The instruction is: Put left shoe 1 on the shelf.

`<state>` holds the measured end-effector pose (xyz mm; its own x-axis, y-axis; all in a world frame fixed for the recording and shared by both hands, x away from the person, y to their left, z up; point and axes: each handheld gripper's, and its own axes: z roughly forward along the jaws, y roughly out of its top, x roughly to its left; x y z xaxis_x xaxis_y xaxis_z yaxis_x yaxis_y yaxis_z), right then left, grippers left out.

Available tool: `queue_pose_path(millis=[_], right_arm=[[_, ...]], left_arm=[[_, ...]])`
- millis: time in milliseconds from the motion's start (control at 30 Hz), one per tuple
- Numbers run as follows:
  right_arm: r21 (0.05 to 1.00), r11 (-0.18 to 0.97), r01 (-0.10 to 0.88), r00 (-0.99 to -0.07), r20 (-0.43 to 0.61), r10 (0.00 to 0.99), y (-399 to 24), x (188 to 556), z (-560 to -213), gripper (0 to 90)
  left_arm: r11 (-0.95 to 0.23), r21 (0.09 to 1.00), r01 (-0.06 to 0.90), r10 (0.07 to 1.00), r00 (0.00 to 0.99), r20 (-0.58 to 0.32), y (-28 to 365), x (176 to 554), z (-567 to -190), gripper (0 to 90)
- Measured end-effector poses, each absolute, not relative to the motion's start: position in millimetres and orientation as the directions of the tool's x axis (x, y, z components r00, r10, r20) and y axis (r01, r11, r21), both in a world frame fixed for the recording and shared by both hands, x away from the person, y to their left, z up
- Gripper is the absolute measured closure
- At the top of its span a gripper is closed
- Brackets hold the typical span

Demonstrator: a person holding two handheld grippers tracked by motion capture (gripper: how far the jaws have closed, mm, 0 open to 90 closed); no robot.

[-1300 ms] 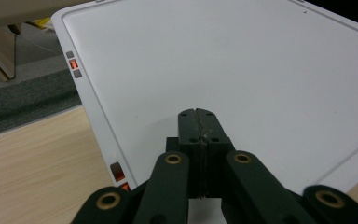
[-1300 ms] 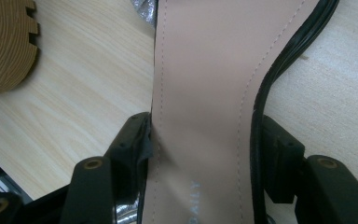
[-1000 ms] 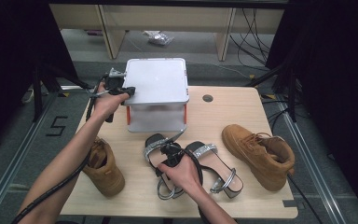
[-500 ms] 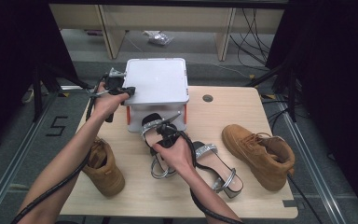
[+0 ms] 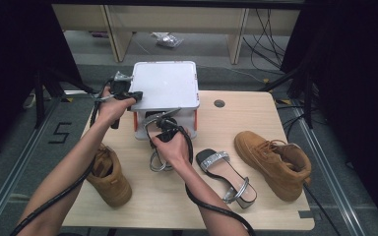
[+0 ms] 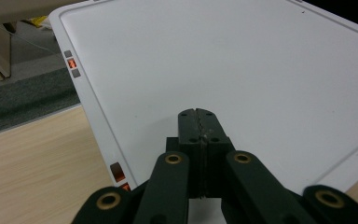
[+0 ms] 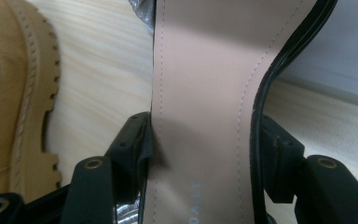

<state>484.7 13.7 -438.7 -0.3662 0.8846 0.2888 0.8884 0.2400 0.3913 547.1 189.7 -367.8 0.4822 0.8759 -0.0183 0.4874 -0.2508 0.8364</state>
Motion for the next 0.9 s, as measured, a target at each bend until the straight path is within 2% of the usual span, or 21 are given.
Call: queue_pose_path(millis=[167,200,233,467,667,900], right_arm=[[0.406,0.225,0.886,-0.354,0.279,0.892,22.0,490.0,-444.1,43.9],[0.456,0.253,0.853,-0.399,0.260,0.879,22.7,494.0,-449.5,43.9],[0.431,0.229,0.873,-0.366,0.267,0.892,25.2,493.6,-448.8,43.9],[0.435,0.214,0.875,-0.355,0.275,0.894,31.0,498.7,-455.0,43.9],[0.468,0.239,0.850,-0.381,0.235,0.894,31.1,502.4,-466.4,43.9],[0.455,0.225,0.862,-0.365,0.245,0.898,35.1,504.1,-467.3,43.7]], left_arm=[[-0.221,0.847,0.483,0.883,0.469,-0.037,188.4,546.9,-369.0,89.2],[-0.239,0.841,0.486,0.879,0.476,-0.026,189.8,546.8,-368.4,89.2],[-0.234,0.842,0.485,0.879,0.475,-0.029,189.7,546.8,-368.7,89.2],[-0.233,0.842,0.487,0.880,0.474,-0.030,189.7,546.8,-368.6,89.2],[-0.231,0.844,0.484,0.879,0.475,-0.031,189.5,546.7,-369.1,89.2],[-0.234,0.841,0.487,0.879,0.476,-0.030,189.5,547.0,-368.5,89.2]])
